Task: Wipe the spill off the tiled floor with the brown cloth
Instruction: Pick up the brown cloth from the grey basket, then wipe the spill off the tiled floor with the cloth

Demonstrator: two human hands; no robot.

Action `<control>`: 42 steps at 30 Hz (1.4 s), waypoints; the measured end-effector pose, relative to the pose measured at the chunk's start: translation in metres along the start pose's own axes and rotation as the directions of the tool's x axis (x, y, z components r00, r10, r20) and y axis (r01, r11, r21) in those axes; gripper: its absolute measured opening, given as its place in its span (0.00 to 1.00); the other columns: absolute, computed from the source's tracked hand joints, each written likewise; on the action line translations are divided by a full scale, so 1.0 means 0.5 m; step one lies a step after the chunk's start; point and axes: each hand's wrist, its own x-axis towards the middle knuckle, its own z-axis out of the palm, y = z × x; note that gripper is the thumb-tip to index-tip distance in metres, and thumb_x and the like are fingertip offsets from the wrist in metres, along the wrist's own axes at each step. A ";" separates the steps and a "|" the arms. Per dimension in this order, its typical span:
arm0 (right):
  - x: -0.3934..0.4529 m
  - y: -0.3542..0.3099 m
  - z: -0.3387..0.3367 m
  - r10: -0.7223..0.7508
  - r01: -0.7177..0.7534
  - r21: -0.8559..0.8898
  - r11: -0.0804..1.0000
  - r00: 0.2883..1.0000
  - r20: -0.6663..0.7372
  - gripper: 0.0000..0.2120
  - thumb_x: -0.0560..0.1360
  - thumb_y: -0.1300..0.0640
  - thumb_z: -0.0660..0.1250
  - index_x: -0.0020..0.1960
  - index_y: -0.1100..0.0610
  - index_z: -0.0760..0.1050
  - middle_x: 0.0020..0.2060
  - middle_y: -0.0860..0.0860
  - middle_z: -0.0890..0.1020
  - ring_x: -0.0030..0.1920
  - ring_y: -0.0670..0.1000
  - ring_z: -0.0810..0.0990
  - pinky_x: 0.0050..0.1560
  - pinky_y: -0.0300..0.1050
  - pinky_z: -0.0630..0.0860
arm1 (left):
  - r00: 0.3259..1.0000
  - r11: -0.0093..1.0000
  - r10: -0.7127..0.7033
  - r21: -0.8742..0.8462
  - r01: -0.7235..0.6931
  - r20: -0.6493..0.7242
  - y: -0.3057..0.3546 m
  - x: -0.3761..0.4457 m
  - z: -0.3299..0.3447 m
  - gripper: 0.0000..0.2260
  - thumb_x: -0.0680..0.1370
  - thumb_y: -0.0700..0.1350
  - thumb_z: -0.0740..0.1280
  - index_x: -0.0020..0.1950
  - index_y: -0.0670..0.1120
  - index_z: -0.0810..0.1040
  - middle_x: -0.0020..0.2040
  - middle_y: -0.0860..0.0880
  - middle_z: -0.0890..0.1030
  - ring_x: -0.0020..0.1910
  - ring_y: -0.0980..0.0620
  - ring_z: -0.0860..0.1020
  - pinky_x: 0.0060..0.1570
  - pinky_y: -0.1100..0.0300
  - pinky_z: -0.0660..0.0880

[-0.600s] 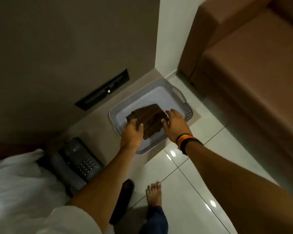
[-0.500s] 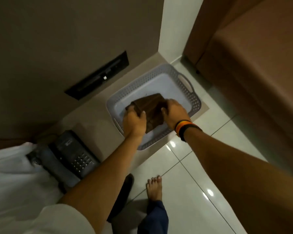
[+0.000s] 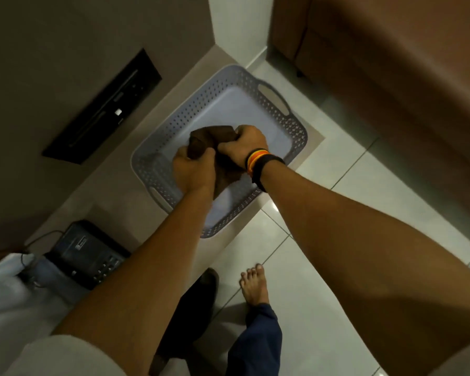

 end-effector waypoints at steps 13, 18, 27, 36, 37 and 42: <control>-0.330 0.316 -0.362 0.276 -0.024 0.771 0.637 0.941 -0.198 0.14 0.74 0.58 0.71 0.58 0.61 0.79 0.46 0.54 0.85 0.44 0.50 0.84 0.41 0.41 0.81 | 0.831 0.991 0.073 0.052 -0.121 0.552 0.062 -0.429 0.148 0.22 0.70 0.48 0.73 0.63 0.47 0.82 0.56 0.44 0.86 0.51 0.44 0.87 0.45 0.52 0.87; -0.494 0.586 -0.417 0.428 -0.148 0.802 0.579 0.892 -0.144 0.14 0.73 0.61 0.70 0.58 0.62 0.78 0.50 0.60 0.86 0.49 0.59 0.85 0.50 0.53 0.84 | 0.760 0.967 -0.106 0.243 -0.070 0.641 -0.094 -0.627 0.237 0.18 0.70 0.50 0.74 0.58 0.47 0.81 0.56 0.42 0.87 0.51 0.41 0.87 0.54 0.42 0.86; -0.746 1.100 -0.293 0.667 -0.328 0.816 0.476 0.740 -0.091 0.16 0.73 0.63 0.69 0.61 0.56 0.77 0.53 0.55 0.83 0.55 0.58 0.82 0.58 0.53 0.81 | 0.680 0.708 -0.184 0.576 -0.408 0.709 -0.531 -0.900 0.348 0.20 0.78 0.50 0.75 0.66 0.44 0.77 0.55 0.46 0.80 0.54 0.44 0.81 0.55 0.51 0.81; -0.673 1.485 -0.191 0.835 -0.195 0.894 0.405 0.478 -0.274 0.20 0.74 0.60 0.72 0.66 0.55 0.75 0.52 0.52 0.80 0.56 0.56 0.82 0.54 0.44 0.77 | 0.521 0.616 -0.269 0.561 -0.553 0.810 -0.849 -0.898 0.567 0.20 0.78 0.52 0.75 0.66 0.45 0.76 0.62 0.45 0.82 0.60 0.44 0.81 0.53 0.57 0.78; -0.654 1.515 -0.188 0.850 -0.171 0.892 0.419 0.418 -0.319 0.22 0.75 0.57 0.72 0.68 0.55 0.74 0.54 0.52 0.80 0.58 0.55 0.81 0.57 0.45 0.77 | 0.508 0.600 -0.238 0.537 -0.593 0.828 -0.867 -0.877 0.602 0.22 0.78 0.53 0.74 0.69 0.46 0.76 0.64 0.45 0.81 0.63 0.44 0.80 0.57 0.55 0.78; -0.538 1.647 -0.093 0.739 -0.227 0.723 0.652 0.404 -0.539 0.35 0.77 0.43 0.66 0.79 0.56 0.61 0.78 0.57 0.66 0.78 0.57 0.64 0.78 0.53 0.62 | 0.523 0.305 -0.023 0.504 -0.808 0.852 -0.904 -0.703 0.776 0.43 0.75 0.58 0.72 0.85 0.45 0.58 0.84 0.40 0.63 0.84 0.38 0.58 0.83 0.43 0.55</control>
